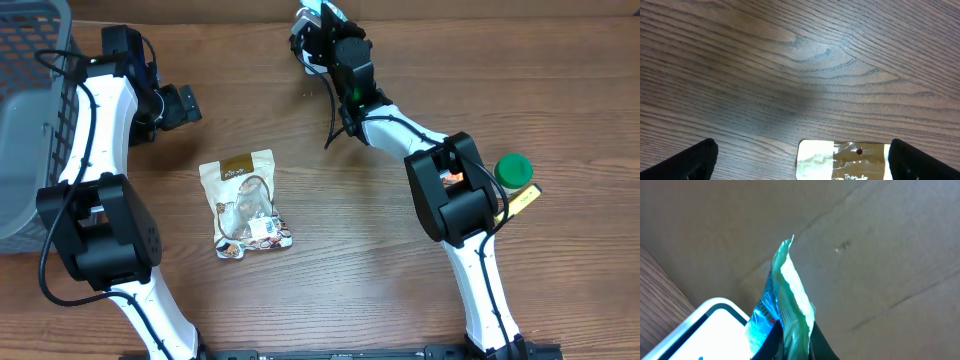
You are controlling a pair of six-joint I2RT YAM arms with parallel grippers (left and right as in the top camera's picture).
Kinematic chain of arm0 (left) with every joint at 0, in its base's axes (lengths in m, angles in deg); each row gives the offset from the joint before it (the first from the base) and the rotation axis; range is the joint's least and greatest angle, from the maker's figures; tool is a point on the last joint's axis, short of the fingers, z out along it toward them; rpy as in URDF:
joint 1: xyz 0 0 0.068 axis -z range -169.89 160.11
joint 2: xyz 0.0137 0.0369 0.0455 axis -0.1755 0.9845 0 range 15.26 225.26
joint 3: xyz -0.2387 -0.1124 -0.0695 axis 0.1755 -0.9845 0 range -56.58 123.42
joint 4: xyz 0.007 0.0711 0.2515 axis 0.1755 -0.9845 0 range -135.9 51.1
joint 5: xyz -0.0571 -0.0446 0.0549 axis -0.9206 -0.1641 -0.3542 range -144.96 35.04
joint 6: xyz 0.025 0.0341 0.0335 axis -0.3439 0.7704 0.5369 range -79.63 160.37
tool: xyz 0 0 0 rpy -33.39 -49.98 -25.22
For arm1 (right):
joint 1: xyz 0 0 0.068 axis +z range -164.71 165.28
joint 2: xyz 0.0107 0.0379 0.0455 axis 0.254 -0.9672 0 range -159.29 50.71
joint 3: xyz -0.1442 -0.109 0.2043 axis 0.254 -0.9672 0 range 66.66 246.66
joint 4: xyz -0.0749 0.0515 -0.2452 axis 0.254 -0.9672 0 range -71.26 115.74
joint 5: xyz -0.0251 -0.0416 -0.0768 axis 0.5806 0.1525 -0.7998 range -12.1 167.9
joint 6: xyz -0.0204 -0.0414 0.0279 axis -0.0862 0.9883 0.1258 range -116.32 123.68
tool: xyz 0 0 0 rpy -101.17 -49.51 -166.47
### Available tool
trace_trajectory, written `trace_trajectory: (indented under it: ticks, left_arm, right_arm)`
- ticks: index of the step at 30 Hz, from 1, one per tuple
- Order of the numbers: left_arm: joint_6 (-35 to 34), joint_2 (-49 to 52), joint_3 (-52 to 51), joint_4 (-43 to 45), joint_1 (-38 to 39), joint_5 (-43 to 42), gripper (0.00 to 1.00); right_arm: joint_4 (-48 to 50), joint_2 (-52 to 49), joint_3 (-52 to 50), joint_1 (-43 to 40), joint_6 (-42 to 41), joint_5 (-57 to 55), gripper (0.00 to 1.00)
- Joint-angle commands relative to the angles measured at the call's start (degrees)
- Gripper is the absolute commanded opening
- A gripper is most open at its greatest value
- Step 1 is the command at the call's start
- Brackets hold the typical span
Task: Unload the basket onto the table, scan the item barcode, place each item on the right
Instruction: 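Hold the mint-green pack's barcode in front of the white scanner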
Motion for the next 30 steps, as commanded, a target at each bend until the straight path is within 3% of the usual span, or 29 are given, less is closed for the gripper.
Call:
trace_trajectory:
  ticks: [1, 11, 18, 30]
  left_arm:
    - [0.7, -2.4, 1.1, 0.1, 0.1, 0.2, 1.0]
    - [0.7, -2.4, 1.1, 0.1, 0.1, 0.2, 1.0]
    - [0.7, -2.4, 1.1, 0.1, 0.1, 0.2, 1.0]
    - [0.7, -2.4, 1.1, 0.1, 0.1, 0.2, 1.0]
  right_arm:
    - [0.7, -0.6, 1.0, -0.3, 0.0, -0.8, 0.04]
    - [4.5, -1.4, 1.0, -0.1, -0.8, -4.0, 0.04]
    - [2.8, -1.5, 1.0, 0.1, -12.2, -4.0, 0.04]
    - [0.6, -3.4, 1.0, 1.4, -12.1, -6.4, 0.04]
